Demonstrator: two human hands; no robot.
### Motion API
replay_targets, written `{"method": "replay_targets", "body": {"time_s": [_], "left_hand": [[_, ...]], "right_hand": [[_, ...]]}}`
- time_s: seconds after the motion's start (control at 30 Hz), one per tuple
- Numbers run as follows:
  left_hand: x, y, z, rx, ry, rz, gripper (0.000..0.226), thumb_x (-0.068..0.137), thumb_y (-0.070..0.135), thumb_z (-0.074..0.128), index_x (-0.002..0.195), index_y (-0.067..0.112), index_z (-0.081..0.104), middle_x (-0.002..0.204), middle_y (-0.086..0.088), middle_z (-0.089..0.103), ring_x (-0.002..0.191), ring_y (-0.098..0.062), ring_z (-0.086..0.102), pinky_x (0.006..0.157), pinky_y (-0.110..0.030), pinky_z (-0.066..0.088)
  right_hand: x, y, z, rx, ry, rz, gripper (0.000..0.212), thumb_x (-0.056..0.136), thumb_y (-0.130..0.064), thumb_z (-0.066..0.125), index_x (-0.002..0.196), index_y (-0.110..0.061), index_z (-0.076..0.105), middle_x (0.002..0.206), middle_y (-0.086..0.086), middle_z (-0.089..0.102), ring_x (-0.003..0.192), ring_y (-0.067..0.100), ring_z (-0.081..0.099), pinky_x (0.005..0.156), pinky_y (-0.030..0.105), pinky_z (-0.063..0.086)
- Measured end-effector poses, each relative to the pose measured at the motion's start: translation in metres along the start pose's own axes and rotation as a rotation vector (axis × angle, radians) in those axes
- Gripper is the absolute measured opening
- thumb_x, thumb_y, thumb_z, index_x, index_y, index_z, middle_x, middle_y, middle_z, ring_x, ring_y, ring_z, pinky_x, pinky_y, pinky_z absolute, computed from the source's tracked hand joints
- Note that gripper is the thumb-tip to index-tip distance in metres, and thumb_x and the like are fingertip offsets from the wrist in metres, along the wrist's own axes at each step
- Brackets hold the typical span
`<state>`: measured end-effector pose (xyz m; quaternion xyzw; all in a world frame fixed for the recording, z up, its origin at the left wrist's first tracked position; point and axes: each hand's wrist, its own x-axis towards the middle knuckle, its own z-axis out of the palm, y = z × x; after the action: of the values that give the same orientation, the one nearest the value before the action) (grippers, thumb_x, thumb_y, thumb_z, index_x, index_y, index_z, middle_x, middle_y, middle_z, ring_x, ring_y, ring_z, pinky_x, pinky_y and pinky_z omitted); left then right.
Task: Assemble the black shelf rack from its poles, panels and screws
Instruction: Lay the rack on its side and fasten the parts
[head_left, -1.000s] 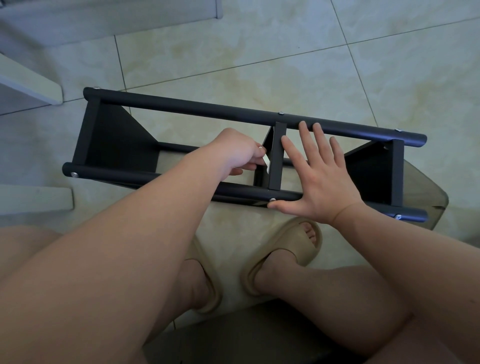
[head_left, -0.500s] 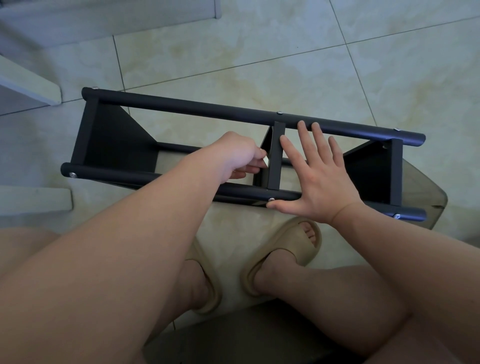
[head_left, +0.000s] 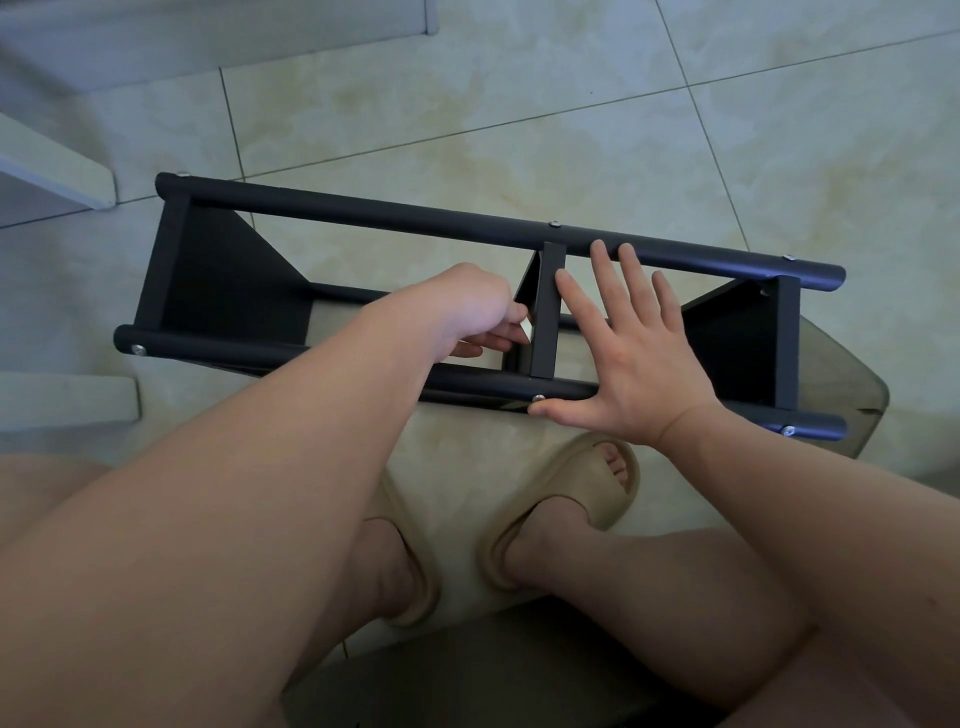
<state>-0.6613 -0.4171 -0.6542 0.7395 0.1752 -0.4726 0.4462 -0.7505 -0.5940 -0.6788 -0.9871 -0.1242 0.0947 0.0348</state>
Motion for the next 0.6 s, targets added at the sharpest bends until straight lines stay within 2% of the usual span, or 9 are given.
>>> {"method": "replay_targets", "body": {"time_s": [0.17,0.33,0.6], "left_hand": [[0.0003,0.0014,-0.0003,0.055,-0.008,0.012,0.014,0.103,0.021,0.051,0.102,0.016,0.064,0.075,0.008,0.072,0.079,-0.006,0.065,0.086,-0.031,0.047],[0.0012,-0.0005,-0.0037,0.113,0.003,0.044,0.014,0.101,0.021,0.055,0.102,0.014,0.068,0.084,0.007,0.072,0.091,-0.010,0.064,0.090,-0.032,0.049],[0.0012,-0.0012,-0.0066,0.155,-0.005,0.050,0.013,0.102,0.021,0.055,0.102,0.016,0.067,0.082,0.010,0.071,0.093,-0.010,0.063,0.092,-0.034,0.048]], "right_hand": [[-0.0005,-0.0002,0.0015,-0.002,-0.002,0.000,0.121,0.070,-0.095,0.035,0.163,-0.020,0.017,0.170,0.016,0.003,0.156,0.040,-0.001,0.124,0.061,0.007],[0.0000,0.0003,0.0009,-0.003,-0.003,-0.001,0.120,0.070,-0.095,0.033,0.163,-0.020,0.016,0.170,0.016,0.002,0.156,0.040,-0.002,0.124,0.061,0.006],[0.0003,-0.0001,0.0007,-0.009,-0.008,-0.002,0.120,0.070,-0.096,0.031,0.163,-0.020,0.016,0.170,0.017,0.003,0.156,0.040,-0.001,0.124,0.061,0.007]]}}
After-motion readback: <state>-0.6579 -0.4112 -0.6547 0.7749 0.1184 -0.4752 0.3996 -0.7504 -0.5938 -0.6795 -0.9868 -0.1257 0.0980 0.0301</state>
